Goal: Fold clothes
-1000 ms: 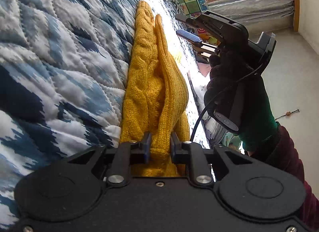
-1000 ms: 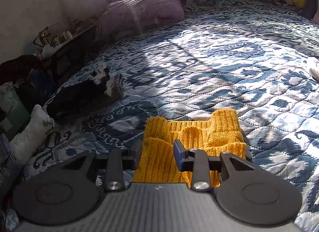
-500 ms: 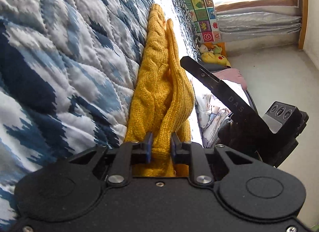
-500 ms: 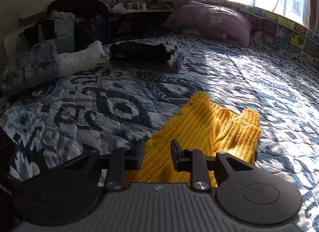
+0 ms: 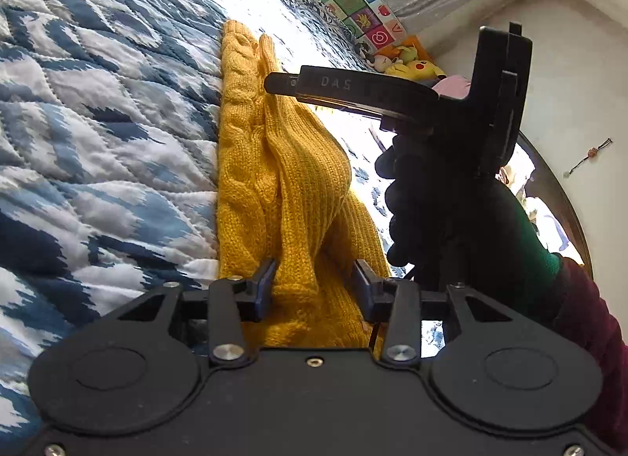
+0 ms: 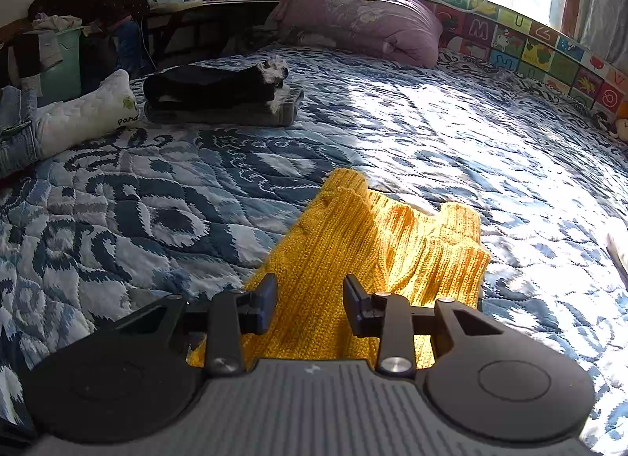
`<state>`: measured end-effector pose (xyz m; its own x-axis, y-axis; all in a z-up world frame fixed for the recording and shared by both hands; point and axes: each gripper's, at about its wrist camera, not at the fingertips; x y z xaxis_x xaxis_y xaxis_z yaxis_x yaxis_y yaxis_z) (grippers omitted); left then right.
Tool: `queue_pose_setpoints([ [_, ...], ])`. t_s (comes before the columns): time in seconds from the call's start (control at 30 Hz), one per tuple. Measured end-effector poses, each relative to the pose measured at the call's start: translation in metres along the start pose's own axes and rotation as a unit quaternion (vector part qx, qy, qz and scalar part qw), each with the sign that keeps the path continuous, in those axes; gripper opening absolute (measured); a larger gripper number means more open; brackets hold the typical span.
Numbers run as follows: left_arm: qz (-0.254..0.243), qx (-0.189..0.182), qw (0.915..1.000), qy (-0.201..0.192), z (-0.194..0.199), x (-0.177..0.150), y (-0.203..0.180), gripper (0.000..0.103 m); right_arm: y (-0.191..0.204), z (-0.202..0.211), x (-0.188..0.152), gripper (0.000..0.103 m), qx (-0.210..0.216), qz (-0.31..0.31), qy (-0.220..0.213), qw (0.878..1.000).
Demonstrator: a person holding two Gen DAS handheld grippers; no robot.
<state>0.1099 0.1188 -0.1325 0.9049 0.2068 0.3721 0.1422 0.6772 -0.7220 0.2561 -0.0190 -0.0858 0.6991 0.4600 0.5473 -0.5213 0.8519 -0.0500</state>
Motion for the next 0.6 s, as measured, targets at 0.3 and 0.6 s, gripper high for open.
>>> queue_pose_setpoints([
  [0.3, 0.032, -0.027, 0.9991, 0.001, 0.004, 0.004, 0.014, 0.04, 0.012, 0.005, 0.005, 0.007, -0.009, 0.009, -0.027, 1.0],
  [0.6, 0.042, -0.032, 0.9986, -0.002, 0.007, 0.001, 0.018, 0.04, -0.003, 0.0, 0.005, 0.019, 0.048, -0.028, -0.019, 0.998],
])
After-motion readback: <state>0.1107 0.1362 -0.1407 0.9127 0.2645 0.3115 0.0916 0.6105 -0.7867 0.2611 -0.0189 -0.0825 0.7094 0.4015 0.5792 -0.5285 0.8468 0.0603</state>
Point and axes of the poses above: each gripper's, at about its wrist camera, not at the fingertips, and z roughly against the way its jaws point, y to its left, x to its top, and after that the axes turned 15 degrees about y, right-handed
